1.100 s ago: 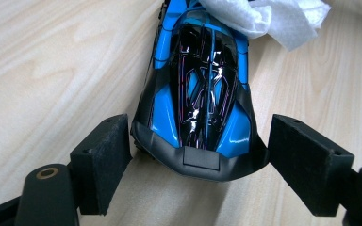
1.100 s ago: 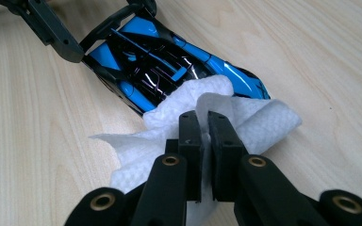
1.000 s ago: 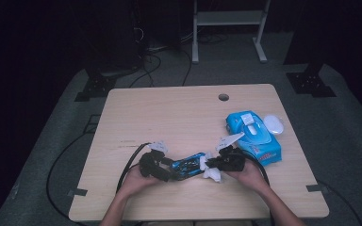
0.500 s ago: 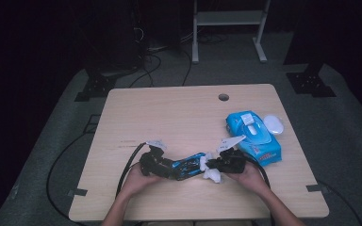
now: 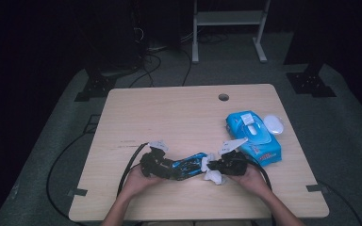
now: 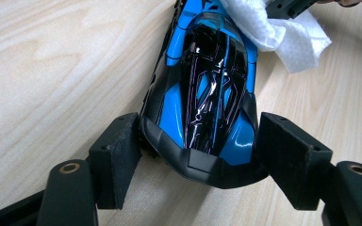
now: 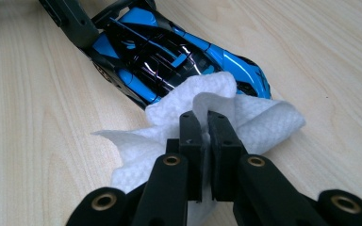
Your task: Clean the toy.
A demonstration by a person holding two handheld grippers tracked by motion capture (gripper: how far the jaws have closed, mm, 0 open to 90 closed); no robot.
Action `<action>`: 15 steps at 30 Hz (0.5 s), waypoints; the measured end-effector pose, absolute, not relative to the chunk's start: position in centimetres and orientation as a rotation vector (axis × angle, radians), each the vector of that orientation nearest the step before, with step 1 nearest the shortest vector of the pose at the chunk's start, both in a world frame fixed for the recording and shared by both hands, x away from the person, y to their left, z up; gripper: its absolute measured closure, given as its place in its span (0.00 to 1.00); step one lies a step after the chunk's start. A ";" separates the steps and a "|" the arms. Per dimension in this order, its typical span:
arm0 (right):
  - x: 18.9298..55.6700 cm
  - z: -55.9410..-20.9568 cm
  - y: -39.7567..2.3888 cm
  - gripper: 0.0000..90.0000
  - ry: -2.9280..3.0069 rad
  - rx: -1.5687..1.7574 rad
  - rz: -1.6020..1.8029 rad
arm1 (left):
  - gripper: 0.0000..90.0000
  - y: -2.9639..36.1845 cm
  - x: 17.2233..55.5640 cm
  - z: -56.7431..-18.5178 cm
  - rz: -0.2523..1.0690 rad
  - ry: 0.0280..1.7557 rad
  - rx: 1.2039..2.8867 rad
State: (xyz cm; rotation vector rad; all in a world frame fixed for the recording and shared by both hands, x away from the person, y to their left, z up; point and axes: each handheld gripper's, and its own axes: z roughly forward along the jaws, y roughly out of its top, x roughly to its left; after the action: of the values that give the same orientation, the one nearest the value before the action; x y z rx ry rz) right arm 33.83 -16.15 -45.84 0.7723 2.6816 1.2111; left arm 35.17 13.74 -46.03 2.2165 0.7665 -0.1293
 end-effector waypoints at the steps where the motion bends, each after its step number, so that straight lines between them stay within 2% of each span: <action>1: 33.8 -45.8 -16.2 0.94 2.681 0.772 1.211 | 0.35 13.7 35.1 -46.0 -0.125 0.765 2.218; 5: 33.7 -45.9 -16.1 0.94 2.679 0.768 1.208 | 0.35 13.7 35.0 -46.0 -0.120 0.786 2.213; 15: 33.7 -46.0 -16.2 0.94 2.678 0.769 1.212 | 0.39 13.9 35.7 -45.7 -0.243 0.935 2.214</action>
State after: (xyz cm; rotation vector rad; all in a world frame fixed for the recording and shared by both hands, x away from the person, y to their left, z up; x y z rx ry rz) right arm 33.68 -16.21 -45.97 0.7687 2.6783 1.2115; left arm 35.75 13.94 -45.73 2.2139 0.9346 -0.2432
